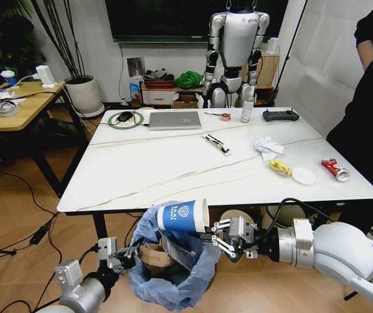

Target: Pick up the trash bin and place the trash from the table into it.

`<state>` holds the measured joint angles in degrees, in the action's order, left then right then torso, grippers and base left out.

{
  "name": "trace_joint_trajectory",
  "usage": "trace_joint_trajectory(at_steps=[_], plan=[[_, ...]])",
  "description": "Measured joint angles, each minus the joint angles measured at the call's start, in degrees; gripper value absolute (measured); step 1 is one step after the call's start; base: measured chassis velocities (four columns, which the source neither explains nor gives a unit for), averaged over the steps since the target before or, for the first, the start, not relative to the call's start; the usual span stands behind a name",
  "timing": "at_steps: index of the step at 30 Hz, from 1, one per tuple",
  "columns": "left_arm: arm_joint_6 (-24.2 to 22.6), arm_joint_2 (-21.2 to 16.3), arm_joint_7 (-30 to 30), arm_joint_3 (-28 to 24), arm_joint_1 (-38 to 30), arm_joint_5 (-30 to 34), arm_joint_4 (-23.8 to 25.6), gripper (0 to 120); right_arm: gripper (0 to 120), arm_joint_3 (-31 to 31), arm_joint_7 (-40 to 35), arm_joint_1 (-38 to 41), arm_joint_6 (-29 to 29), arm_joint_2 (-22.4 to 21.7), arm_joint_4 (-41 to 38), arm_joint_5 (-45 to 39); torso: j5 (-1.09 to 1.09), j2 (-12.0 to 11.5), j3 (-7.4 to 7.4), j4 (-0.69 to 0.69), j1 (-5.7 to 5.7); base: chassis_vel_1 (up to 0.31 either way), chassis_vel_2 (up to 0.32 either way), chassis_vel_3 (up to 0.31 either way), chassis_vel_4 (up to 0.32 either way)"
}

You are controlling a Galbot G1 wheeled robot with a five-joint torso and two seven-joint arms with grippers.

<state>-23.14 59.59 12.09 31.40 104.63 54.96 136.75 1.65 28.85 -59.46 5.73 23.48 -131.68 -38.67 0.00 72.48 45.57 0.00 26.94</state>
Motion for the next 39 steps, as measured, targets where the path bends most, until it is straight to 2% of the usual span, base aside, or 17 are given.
trace_joint_trajectory(at_steps=[6,8,12,13,18,19,25,39], plan=[[0.04,0.13,-0.05,0.12,0.16,0.02,0.44,0,30,0.27,0.58,-0.67,-0.71,-0.01,0.99,1.93,0.00,0.00,0.00,0.00,0.00,0.000,0.000,0.000,0.000],[0.04,0.13,-0.05,0.17,0.19,0.02,0.45,0,34,0.35,0.63,-0.71,-0.75,-0.01,1.07,1.96,0.00,0.00,0.00,0.00,0.00,0.000,0.000,0.000,0.000],[0.05,0.12,-0.09,0.43,0.14,-0.02,0.47,0,52,0.85,0.72,-0.70,-1.07,0.05,1.52,1.92,0.00,0.00,0.00,0.00,0.00,0.000,0.000,0.000,0.000],[0.05,0.12,-0.09,0.43,0.14,-0.02,0.47,0,52,0.85,0.72,-0.70,-1.07,0.05,1.52,1.92,0.00,0.00,0.00,0.00,0.00,0.000,0.000,0.000,0.000],[0.12,0.11,-0.21,0.63,0.43,-0.40,0.42,0,73,2.42,0.47,-0.75,-1.14,0.80,1.85,0.30,0.00,0.00,0.00,0.00,0.00,0.000,0.000,0.000,0.000],[0.12,0.11,-0.21,0.63,0.43,-0.40,0.42,0,73,2.42,0.47,-0.75,-1.14,0.80,1.85,0.30,0.00,0.00,0.00,0.00,0.00,0.000,0.000,0.000,0.000],[0.12,-0.13,-0.21,0.64,0.21,-0.28,0.43,0,97,2.77,0.06,-1.05,-1.23,1.22,2.20,0.38,0.00,0.00,0.00,0.00,0.00,0.000,0.000,0.000,0.000],[0.13,-0.14,-0.07,1.09,0.64,0.05,0.70,0,100,4.94,-3.64,-1.17,-1.07,4.25,4.24,0.41,0.00,0.00,0.00,0.00,0.00,0.000,0.000,0.000,0.000]])
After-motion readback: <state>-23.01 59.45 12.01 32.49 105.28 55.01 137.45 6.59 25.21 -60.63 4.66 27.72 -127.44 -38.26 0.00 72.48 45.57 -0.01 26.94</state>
